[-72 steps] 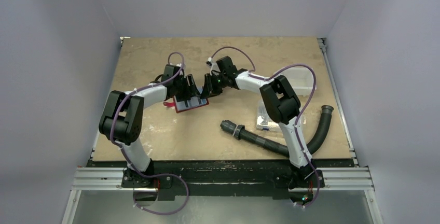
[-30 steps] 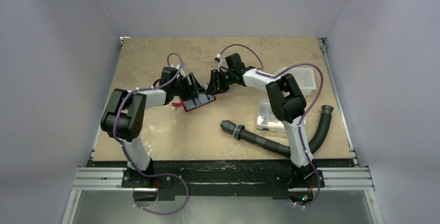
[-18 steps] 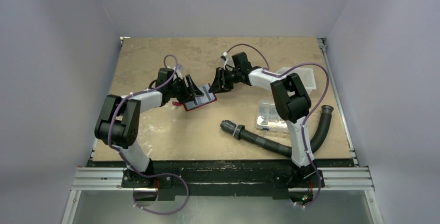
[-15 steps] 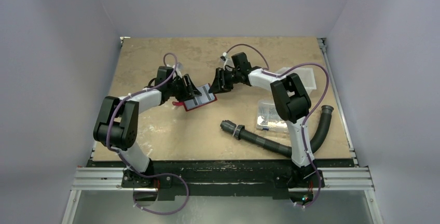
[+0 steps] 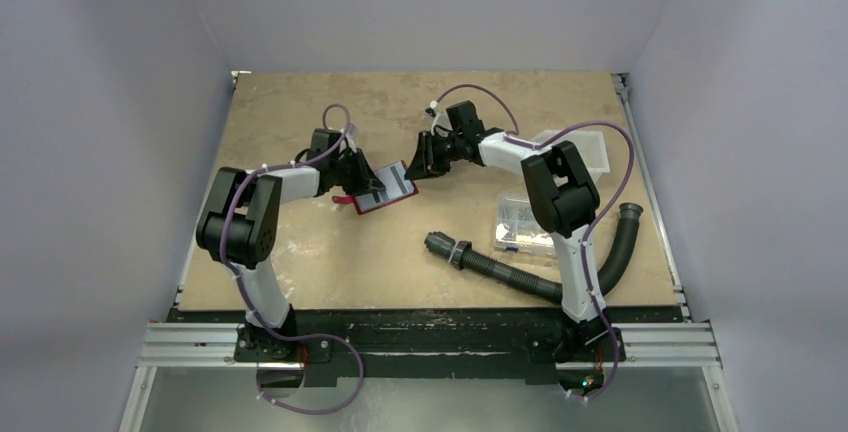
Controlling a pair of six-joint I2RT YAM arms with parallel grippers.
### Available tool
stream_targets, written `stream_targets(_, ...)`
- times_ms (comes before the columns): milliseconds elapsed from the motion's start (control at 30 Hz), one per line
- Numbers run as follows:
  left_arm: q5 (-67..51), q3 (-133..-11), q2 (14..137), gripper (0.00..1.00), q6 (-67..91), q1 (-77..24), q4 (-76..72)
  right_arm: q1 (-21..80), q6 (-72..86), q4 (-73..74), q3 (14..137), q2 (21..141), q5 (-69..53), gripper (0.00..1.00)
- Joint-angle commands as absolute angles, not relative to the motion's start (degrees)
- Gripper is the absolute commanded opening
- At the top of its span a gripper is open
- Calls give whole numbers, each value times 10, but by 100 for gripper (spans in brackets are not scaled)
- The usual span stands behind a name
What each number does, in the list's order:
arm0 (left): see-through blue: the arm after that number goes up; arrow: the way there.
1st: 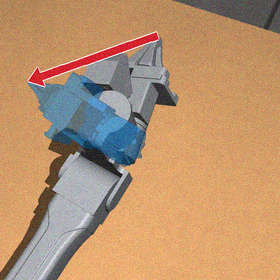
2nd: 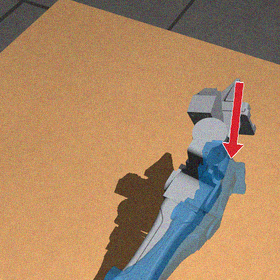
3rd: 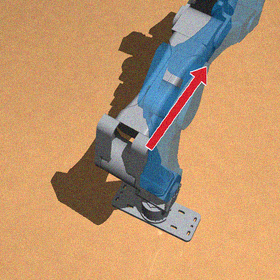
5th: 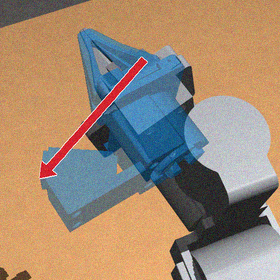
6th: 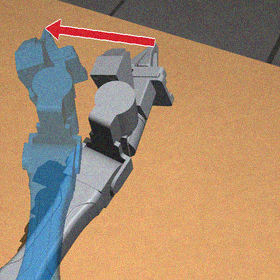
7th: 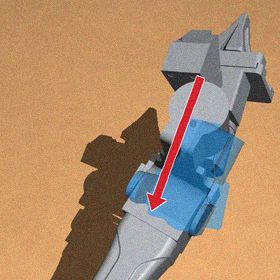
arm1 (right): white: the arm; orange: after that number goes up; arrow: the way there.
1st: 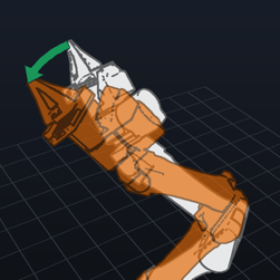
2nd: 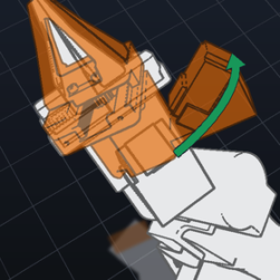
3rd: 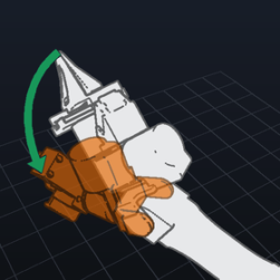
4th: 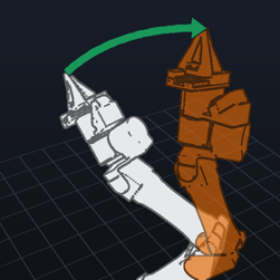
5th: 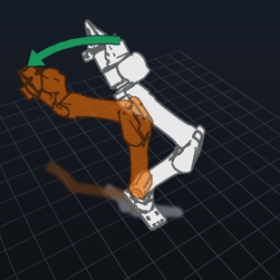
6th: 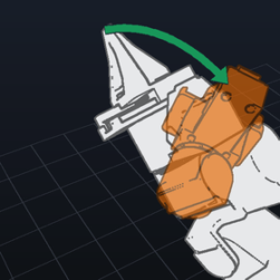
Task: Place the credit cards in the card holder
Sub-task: Insert the credit card into the card holder.
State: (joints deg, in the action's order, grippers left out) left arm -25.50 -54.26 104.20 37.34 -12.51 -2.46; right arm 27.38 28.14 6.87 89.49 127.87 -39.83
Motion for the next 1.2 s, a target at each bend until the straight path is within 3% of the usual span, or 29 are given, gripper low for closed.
stream_targets(0, -238, -561, 1061, 6, 377, -129, -24, 278, 271, 68, 904, 1282, -392, 34)
stream_targets(100, -214, -567, 1075, 0, 369, -129, 18, 281, 269, 69, 906, 1285, -389, 37)
stream_targets(833, -189, -553, 1088, 0, 360, -129, 48, 320, 239, 122, 933, 1278, -353, 36)
stream_targets(1167, -191, -547, 1088, 0, 353, -129, 49, 319, 205, 171, 905, 1215, -278, 48)
